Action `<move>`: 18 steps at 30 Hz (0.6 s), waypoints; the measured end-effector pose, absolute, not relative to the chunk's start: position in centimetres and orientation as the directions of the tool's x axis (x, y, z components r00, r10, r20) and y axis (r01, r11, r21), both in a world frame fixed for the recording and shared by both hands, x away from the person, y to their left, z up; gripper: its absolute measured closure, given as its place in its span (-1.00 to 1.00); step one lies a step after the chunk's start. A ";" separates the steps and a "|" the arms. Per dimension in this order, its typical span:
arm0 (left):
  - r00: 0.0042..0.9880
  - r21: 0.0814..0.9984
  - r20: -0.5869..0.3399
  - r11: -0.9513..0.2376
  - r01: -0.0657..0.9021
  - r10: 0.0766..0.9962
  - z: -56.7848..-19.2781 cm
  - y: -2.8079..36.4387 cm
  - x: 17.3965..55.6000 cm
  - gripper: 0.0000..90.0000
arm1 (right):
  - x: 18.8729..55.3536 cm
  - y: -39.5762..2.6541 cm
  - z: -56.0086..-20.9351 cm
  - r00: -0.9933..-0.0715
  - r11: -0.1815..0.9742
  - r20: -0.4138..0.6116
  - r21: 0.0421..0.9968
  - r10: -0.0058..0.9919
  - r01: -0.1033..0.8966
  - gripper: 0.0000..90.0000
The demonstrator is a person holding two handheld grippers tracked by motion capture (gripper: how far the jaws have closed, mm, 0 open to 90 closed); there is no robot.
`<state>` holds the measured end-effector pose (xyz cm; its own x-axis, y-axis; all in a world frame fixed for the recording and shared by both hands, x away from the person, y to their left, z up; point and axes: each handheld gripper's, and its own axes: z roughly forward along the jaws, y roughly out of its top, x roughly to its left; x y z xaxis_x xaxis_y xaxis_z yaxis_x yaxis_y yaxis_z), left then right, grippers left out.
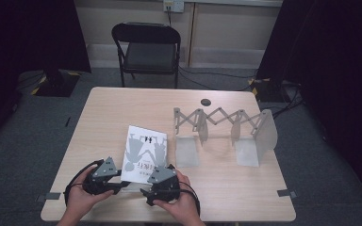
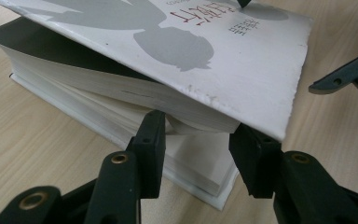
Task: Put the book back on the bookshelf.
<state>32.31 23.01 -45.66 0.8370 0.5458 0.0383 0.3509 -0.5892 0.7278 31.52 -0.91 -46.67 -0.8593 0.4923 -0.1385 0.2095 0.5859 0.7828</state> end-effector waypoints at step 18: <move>0.844 0.724 0.043 -0.599 0.343 0.535 -45.0 22.4 32.3 0.27 | 31.8 0.6 -48.0 -0.767 0.598 -0.303 0.791 0.566 0.129 -0.67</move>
